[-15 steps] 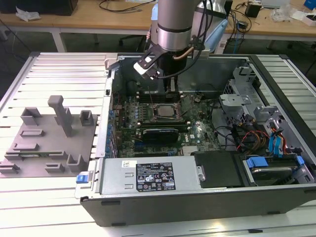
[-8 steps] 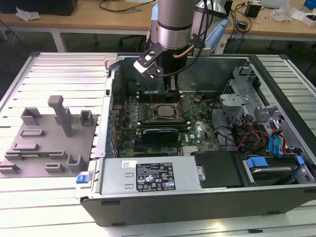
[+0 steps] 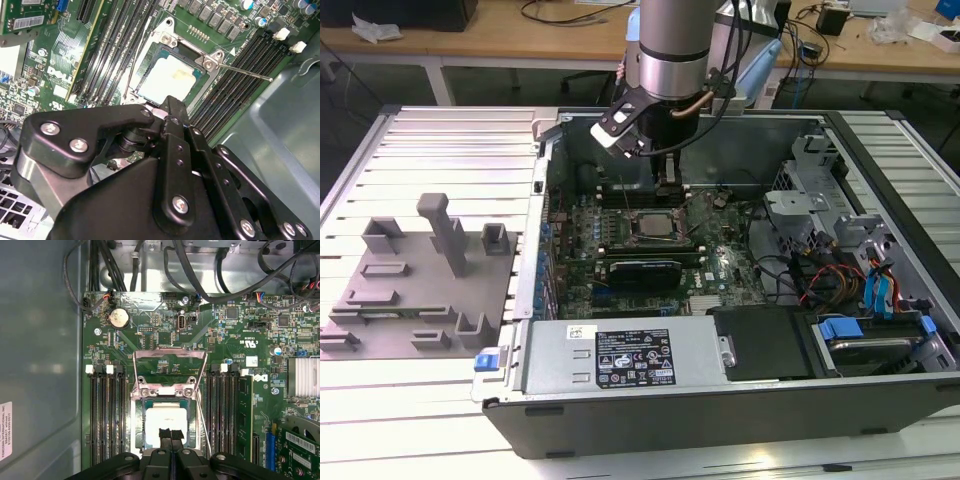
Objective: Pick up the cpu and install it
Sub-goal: 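Close the cpu cover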
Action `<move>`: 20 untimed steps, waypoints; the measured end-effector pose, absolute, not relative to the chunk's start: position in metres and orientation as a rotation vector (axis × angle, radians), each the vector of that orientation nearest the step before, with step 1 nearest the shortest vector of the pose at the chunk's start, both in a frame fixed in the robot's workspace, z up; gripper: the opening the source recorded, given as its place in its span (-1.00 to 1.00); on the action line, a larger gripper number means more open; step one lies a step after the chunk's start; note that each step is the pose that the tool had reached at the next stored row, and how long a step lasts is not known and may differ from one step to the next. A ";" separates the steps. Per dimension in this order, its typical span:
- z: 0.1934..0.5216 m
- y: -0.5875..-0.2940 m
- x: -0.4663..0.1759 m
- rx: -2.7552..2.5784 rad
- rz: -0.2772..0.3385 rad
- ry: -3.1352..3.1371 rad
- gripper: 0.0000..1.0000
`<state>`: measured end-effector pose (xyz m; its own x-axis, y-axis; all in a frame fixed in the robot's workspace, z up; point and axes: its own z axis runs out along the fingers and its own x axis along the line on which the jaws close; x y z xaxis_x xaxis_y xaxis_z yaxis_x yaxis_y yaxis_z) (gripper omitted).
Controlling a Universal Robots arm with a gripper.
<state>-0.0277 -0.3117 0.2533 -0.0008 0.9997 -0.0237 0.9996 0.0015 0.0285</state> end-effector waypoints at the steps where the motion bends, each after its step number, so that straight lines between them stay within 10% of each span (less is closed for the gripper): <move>1: 0.253 -0.312 -0.028 2.194 0.005 2.197 -0.79; 20: 0.273 -0.312 -0.028 2.194 0.005 2.197 -0.79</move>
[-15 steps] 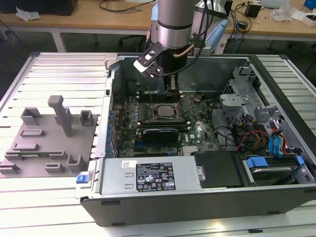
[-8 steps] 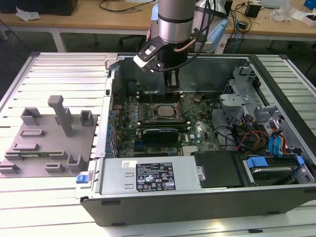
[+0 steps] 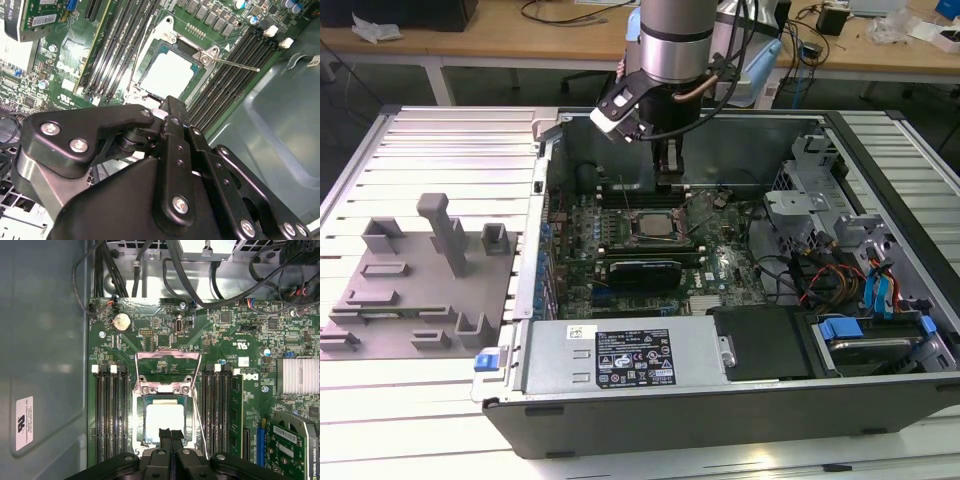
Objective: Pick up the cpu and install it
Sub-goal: 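Close the cpu cover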
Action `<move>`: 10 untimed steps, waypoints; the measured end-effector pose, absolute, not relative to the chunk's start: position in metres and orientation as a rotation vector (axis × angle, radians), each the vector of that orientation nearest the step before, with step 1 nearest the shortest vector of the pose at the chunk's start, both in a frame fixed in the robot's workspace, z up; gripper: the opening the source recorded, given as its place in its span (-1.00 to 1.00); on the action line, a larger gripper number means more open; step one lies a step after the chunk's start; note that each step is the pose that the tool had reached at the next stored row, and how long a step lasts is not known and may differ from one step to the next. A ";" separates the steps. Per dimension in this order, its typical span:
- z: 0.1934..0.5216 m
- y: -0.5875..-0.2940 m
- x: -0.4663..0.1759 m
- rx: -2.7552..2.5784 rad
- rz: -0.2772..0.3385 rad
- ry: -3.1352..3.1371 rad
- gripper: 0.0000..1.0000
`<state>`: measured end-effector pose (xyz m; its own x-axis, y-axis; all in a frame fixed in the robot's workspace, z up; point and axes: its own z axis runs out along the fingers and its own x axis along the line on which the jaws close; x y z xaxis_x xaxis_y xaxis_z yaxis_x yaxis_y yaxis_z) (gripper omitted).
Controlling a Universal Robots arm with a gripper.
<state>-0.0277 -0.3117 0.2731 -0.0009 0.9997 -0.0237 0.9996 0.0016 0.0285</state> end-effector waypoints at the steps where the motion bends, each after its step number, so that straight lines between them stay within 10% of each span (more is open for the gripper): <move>1: 0.273 -0.312 -0.028 2.194 0.005 2.197 -0.79; 10: 0.294 -0.312 -0.028 2.194 0.006 2.197 -0.79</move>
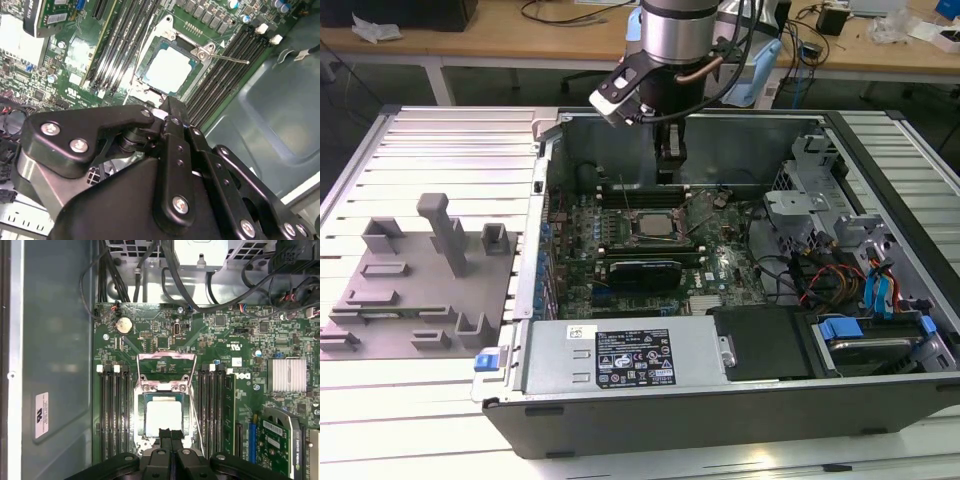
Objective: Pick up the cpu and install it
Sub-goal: 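Close the cpu cover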
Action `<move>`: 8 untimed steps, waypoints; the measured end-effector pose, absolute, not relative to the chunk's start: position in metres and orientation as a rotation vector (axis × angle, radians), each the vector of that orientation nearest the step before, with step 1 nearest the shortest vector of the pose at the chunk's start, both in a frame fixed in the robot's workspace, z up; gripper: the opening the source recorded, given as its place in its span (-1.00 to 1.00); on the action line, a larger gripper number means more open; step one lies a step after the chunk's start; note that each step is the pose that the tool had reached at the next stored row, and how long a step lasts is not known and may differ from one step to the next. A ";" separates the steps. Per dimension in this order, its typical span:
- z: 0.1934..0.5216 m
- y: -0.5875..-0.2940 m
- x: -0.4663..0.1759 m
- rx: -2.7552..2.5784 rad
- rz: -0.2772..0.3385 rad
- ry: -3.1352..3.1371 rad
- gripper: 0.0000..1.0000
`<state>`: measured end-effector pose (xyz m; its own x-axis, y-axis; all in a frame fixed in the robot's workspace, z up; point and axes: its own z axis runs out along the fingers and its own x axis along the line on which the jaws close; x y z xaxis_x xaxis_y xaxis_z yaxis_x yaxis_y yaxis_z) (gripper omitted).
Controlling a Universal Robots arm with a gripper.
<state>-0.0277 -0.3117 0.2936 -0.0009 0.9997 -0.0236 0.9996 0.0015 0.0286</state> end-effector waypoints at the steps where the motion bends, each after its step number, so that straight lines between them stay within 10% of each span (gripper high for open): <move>1: 0.294 -0.312 -0.028 2.194 0.005 2.197 -0.79; 8: 0.294 -0.312 -0.020 2.194 0.005 2.197 -0.79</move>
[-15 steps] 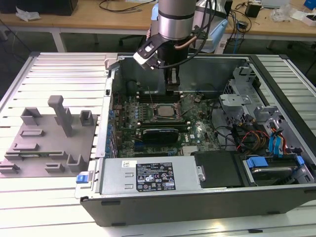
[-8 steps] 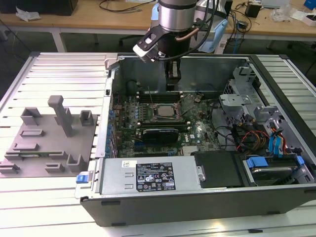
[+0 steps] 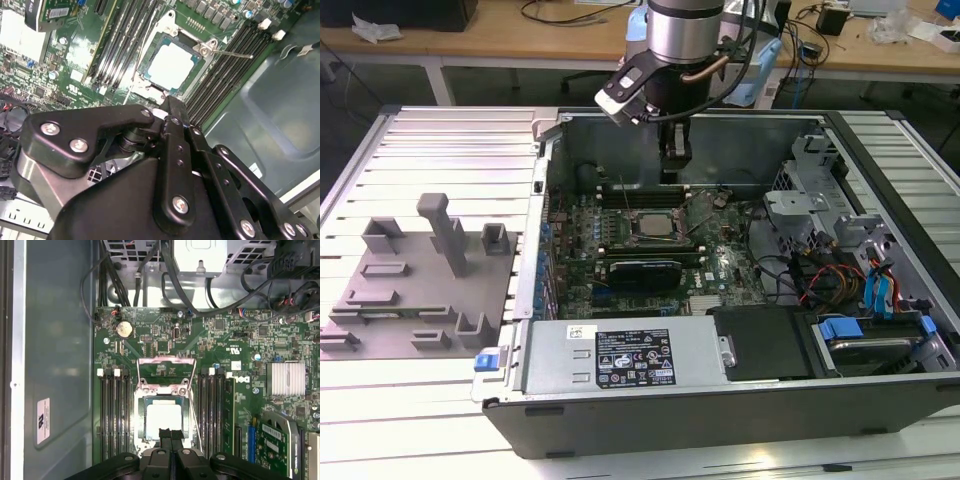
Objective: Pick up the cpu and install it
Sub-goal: 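Close the cpu cover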
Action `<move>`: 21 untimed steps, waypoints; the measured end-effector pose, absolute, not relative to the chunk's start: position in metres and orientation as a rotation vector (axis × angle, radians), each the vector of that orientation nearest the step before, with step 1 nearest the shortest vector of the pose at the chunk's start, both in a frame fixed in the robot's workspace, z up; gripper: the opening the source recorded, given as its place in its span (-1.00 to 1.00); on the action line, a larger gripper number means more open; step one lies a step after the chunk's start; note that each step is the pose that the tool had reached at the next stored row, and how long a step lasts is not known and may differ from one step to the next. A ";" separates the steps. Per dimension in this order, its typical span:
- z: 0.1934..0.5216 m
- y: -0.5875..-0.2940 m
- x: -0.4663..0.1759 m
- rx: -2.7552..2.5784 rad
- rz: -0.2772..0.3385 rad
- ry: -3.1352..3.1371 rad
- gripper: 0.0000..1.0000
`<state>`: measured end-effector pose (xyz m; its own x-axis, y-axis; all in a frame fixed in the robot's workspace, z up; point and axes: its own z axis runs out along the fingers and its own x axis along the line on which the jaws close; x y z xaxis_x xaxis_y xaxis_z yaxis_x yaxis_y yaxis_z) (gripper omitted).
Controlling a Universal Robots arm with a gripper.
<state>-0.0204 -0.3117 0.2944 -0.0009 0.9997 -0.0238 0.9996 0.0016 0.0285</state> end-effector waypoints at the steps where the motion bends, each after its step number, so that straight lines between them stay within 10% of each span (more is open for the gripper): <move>1: 0.294 -0.312 -0.018 2.194 0.005 2.197 -0.79; 21: 0.294 -0.312 0.025 2.194 0.005 2.197 -0.79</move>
<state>0.0248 -0.3117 0.2944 -0.0008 0.9997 -0.0237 0.9996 0.0015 0.0285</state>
